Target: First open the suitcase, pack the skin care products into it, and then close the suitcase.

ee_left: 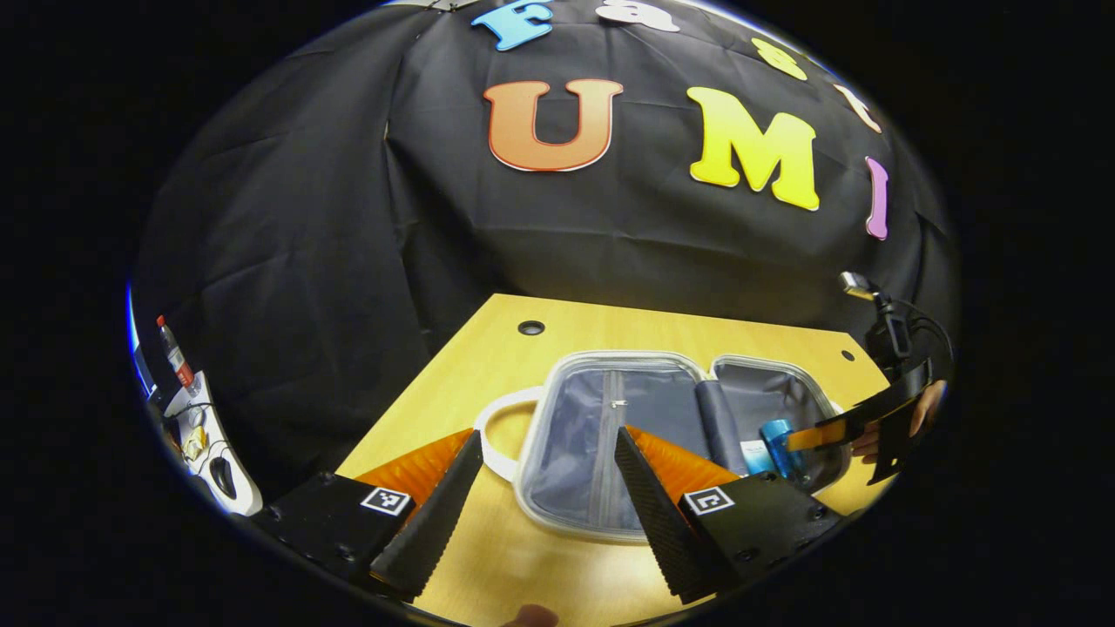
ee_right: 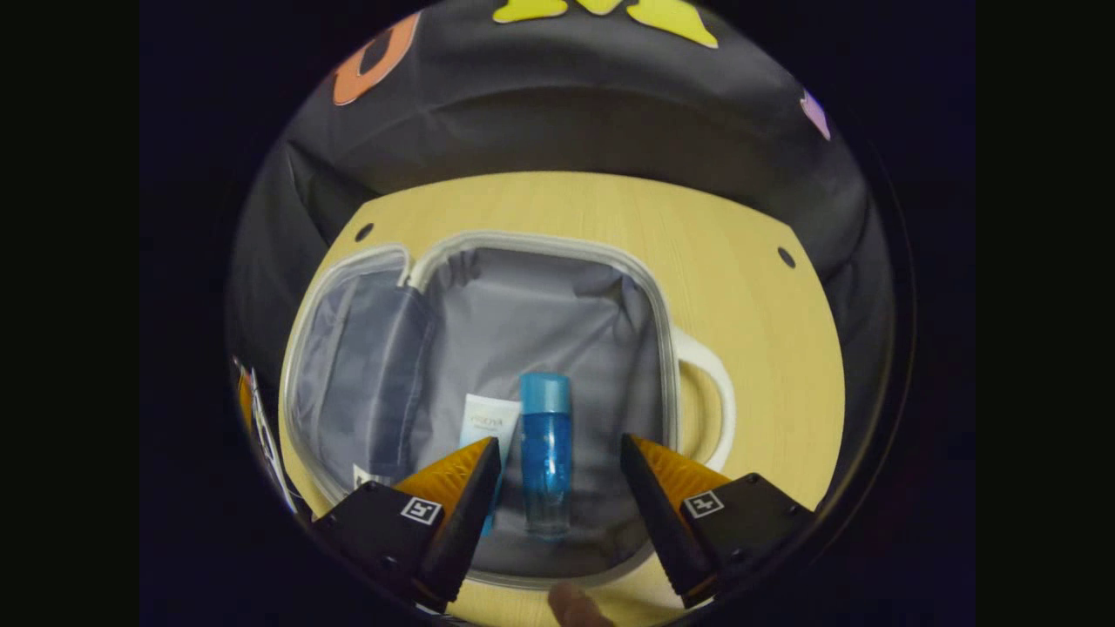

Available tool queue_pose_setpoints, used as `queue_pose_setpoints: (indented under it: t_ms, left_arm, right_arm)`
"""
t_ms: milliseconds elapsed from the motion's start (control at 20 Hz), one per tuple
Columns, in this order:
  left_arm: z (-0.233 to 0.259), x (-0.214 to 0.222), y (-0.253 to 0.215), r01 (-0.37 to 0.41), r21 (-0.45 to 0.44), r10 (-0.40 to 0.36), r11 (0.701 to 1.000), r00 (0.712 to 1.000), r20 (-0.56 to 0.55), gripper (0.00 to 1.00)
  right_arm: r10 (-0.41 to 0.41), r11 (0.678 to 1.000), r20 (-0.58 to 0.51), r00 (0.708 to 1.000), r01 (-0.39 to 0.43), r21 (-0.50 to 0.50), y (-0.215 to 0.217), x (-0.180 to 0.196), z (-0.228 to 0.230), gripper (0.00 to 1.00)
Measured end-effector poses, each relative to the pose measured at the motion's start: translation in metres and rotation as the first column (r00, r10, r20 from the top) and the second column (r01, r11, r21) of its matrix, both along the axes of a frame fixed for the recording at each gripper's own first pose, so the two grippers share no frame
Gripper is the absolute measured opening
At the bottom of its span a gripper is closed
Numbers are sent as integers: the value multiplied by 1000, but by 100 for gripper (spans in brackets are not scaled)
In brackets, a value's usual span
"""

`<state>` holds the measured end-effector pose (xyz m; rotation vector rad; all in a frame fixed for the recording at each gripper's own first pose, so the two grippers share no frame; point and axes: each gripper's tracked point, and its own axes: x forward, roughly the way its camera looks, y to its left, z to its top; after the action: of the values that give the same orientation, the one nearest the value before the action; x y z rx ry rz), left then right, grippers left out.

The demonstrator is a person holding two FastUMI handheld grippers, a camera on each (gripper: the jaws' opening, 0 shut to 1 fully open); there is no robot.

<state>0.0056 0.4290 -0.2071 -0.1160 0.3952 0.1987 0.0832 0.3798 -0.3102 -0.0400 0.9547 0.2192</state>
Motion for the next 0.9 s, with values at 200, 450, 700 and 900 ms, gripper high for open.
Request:
queue_pose_setpoints:
  t_ms: [200, 450, 700, 900]
  left_arm:
    - [-17, 16, 33, -36, -36, 35, 999, 999, -26, 98]
    - [-49, 41, 60, -60, -124, 55, 991, 998, -41, 98]
    - [-82, 64, 74, -145, -506, 132, 850, 989, -62, 99]
    - [-101, 74, 85, -179, -727, 143, 663, 983, -111, 97]
  right_arm:
    - [74, 996, 141, 987, -80, 35, -2, -6, 58, 82]
    - [149, 985, 334, 931, -171, 36, -38, -35, 144, 78]
    - [124, 991, 466, 876, -136, -8, -101, -67, 215, 77]
    - [37, 997, 517, 855, -67, 39, -135, -90, 264, 80]
